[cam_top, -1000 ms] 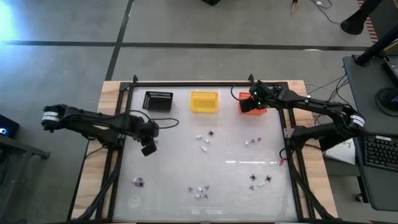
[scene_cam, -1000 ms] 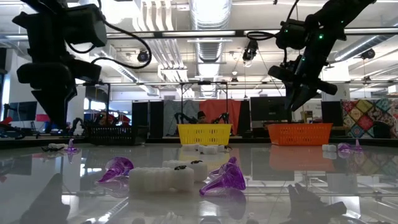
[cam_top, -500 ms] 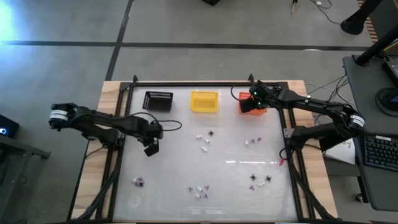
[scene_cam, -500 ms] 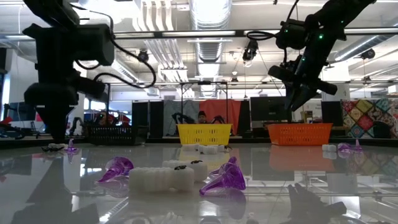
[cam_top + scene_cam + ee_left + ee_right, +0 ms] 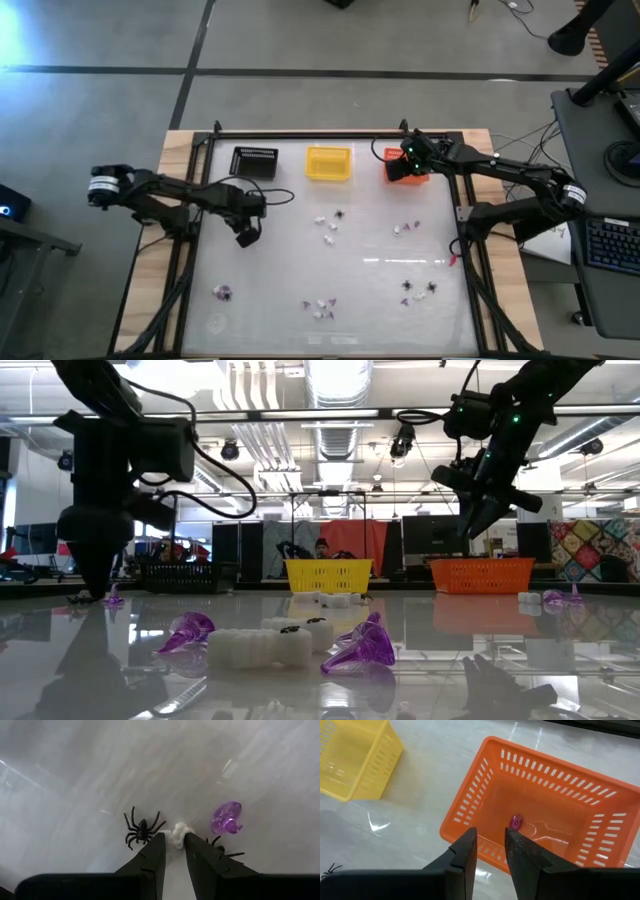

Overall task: Sort Halloween decoration
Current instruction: Put the white skeleton toy into the black basket

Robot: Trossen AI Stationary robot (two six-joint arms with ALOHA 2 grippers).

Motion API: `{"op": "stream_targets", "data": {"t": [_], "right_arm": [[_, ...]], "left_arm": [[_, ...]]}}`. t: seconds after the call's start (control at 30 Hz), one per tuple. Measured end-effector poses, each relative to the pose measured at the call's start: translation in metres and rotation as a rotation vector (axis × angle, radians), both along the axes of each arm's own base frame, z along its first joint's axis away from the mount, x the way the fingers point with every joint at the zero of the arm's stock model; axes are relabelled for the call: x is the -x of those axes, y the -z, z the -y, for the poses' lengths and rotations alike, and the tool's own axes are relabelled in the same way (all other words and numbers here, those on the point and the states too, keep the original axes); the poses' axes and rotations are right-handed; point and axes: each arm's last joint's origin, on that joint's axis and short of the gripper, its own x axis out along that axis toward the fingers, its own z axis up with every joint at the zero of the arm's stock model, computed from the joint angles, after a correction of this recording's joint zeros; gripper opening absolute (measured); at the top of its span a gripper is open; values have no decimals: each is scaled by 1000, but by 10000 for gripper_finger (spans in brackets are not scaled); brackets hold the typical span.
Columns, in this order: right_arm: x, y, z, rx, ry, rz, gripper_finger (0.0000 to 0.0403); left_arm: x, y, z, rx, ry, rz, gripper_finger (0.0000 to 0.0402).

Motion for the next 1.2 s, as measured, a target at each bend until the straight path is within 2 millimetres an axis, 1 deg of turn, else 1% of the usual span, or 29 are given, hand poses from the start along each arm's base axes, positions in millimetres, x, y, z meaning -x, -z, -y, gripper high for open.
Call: {"op": "stream_targets", "data": {"t": [0.33, 0.53, 0.9, 1.2], "right_arm": [[0, 0, 0, 0, 0, 0, 91], [0, 0, 0, 0, 0, 0, 95], [0, 0, 0, -1, 2, 0, 89], [0, 0, 0, -2, 3, 1, 96]], "left_arm": [[1, -1, 0, 9, 43, 15, 34], [1, -2, 1, 39, 83, 21, 5], [1, -5, 1, 72, 98, 52, 1], [5, -20, 2, 147, 76, 169, 1]]}}
